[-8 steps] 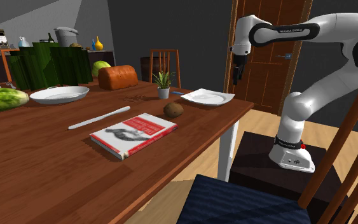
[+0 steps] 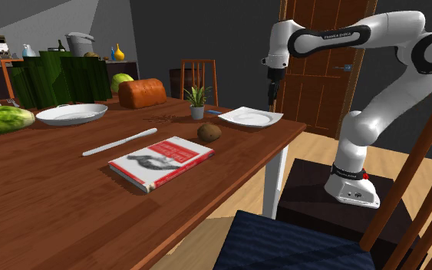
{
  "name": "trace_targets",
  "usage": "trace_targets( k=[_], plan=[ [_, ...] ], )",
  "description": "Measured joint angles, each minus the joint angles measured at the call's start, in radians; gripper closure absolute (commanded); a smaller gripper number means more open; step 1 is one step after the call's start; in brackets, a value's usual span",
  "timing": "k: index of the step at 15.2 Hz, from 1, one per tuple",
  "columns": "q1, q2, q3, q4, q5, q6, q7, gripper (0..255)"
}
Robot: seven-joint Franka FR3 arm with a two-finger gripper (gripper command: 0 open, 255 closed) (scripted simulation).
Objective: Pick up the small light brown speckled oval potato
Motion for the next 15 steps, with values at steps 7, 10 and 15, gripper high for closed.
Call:
trace_targets(
  k=[7, 10, 15],
  plan=[
    [0.075, 0.19, 0.052, 0.126, 0.06, 0.088, -0.046, 0],
    [0.103, 0.265, 0.073, 0.185, 0.08, 0.113, -0.071, 0],
    [0.147, 0.389, 0.111, 0.301, 0.106, 0.141, -0.111, 0]
  ],
)
